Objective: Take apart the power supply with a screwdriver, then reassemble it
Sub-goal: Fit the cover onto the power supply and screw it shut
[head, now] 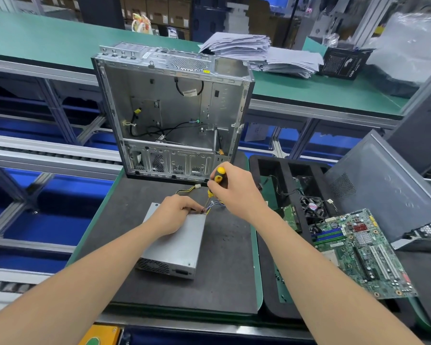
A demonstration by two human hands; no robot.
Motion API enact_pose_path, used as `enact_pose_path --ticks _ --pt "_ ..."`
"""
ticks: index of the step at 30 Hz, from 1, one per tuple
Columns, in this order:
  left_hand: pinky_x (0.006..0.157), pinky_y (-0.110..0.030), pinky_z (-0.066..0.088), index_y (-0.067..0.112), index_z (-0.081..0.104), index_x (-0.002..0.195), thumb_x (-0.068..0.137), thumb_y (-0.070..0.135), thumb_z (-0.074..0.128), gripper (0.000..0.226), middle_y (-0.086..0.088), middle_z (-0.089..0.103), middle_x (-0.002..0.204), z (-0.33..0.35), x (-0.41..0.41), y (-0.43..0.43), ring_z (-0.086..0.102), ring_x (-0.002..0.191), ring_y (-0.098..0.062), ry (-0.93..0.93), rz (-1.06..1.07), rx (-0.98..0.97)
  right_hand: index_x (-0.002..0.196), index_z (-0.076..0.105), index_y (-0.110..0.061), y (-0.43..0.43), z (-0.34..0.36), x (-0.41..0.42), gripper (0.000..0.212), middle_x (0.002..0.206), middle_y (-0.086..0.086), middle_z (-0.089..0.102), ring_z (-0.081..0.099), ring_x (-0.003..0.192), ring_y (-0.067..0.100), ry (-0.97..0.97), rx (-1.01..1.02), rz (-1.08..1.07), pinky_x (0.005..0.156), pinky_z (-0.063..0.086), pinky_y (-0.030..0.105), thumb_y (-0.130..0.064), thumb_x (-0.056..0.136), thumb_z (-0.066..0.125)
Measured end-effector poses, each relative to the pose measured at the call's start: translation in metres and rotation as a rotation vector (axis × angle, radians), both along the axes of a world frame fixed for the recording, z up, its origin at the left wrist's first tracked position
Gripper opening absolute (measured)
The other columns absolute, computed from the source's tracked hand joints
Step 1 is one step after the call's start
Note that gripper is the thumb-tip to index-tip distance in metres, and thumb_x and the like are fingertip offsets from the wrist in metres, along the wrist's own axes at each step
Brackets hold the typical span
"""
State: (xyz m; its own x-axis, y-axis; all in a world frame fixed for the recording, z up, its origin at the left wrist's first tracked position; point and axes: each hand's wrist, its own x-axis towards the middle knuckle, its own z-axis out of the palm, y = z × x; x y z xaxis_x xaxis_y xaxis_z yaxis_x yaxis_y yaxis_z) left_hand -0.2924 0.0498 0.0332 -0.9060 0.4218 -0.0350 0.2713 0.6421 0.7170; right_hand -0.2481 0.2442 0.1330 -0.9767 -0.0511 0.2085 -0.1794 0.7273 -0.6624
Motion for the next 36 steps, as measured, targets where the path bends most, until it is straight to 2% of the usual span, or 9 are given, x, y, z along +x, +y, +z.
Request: enact_pose_path --ticks 4,9,15,17,21,24,29,33,36 --pt "0.075 0.007 0.036 0.024 0.082 0.107 0.097 -0.008 0.049 0.047 0.008 0.079 0.109 0.000 0.002 0.000 0.061 0.087 0.016 0.001 0.016 0.002 0.101 0.064 -0.018 -0.002 0.001 0.001 0.007 0.094 -0.006 0.067 0.062 0.088 0.008 -0.005 0.005 0.007 0.074 0.049 0.023 -0.023 0.099 0.068" --pt "0.078 0.005 0.039 0.026 0.083 0.107 0.094 -0.006 0.051 0.047 0.012 0.079 0.107 0.004 0.005 0.000 0.066 0.094 0.005 -0.017 0.022 0.019 0.102 0.065 -0.016 -0.004 0.007 0.000 0.012 0.096 -0.004 0.069 0.062 0.089 0.014 -0.034 0.066 0.061 0.078 0.052 0.031 -0.025 0.098 0.071" --pt "0.070 -0.009 0.045 0.032 0.078 0.087 0.083 0.019 0.083 0.014 0.017 0.075 0.081 0.007 0.017 0.010 0.067 0.077 -0.001 0.029 0.025 0.237 0.070 0.044 -0.018 -0.017 0.013 -0.009 0.049 0.068 0.000 0.056 0.055 0.079 0.027 -0.048 0.200 -0.073 0.061 0.044 0.037 -0.048 0.088 0.079" --pt "0.073 -0.013 0.046 0.026 0.078 0.082 0.079 0.016 0.087 0.014 0.017 0.074 0.077 0.006 0.016 0.015 0.067 0.076 0.000 0.060 0.065 0.238 0.072 0.045 -0.019 -0.021 0.013 -0.008 0.044 0.072 0.001 0.057 0.054 0.079 0.029 -0.019 0.225 -0.031 0.065 0.046 0.039 -0.045 0.088 0.077" --pt "0.073 -0.004 0.040 0.018 0.080 0.082 0.080 0.005 0.083 0.013 0.037 0.068 0.074 0.003 0.014 0.015 0.066 0.079 0.012 0.110 0.049 0.222 0.110 0.060 -0.024 -0.017 0.018 -0.004 0.021 0.096 -0.005 0.068 0.060 0.082 0.018 0.004 0.163 0.231 0.076 0.055 0.039 -0.017 0.091 0.067" --pt "0.079 -0.006 0.046 0.021 0.078 0.088 0.083 0.006 0.082 0.016 0.030 0.074 0.083 0.001 0.016 0.013 0.069 0.085 0.008 0.098 0.037 0.245 0.101 0.061 -0.016 -0.017 0.024 -0.009 0.011 0.085 0.003 0.068 0.063 0.081 0.026 0.014 0.236 0.159 0.074 0.056 0.045 -0.020 0.094 0.069" --pt "0.073 -0.011 0.046 0.022 0.076 0.082 0.078 0.011 0.086 0.015 0.019 0.074 0.078 0.001 0.014 0.015 0.068 0.079 0.000 0.114 0.080 0.255 0.084 0.058 -0.017 -0.025 0.027 -0.017 0.037 0.085 0.003 0.064 0.059 0.088 0.030 -0.022 0.527 0.010 0.070 0.046 0.037 -0.051 0.095 0.064" --pt "0.074 -0.005 0.041 0.014 0.078 0.083 0.083 0.001 0.079 0.013 0.034 0.069 0.077 -0.001 0.015 0.014 0.066 0.082 0.008 0.138 0.051 0.240 0.105 0.065 -0.017 -0.021 0.035 -0.014 0.014 0.094 0.000 0.064 0.057 0.090 0.023 -0.003 0.383 0.310 0.079 0.049 0.038 -0.025 0.094 0.067" --pt "0.078 -0.007 0.046 0.019 0.077 0.090 0.086 0.007 0.079 0.013 0.026 0.074 0.084 -0.002 0.017 0.015 0.069 0.086 0.006 0.114 0.037 0.256 0.085 0.053 -0.017 -0.026 0.038 -0.018 0.028 0.083 0.004 0.060 0.058 0.083 0.029 -0.066 0.451 0.141 0.069 0.050 0.038 -0.038 0.096 0.069"
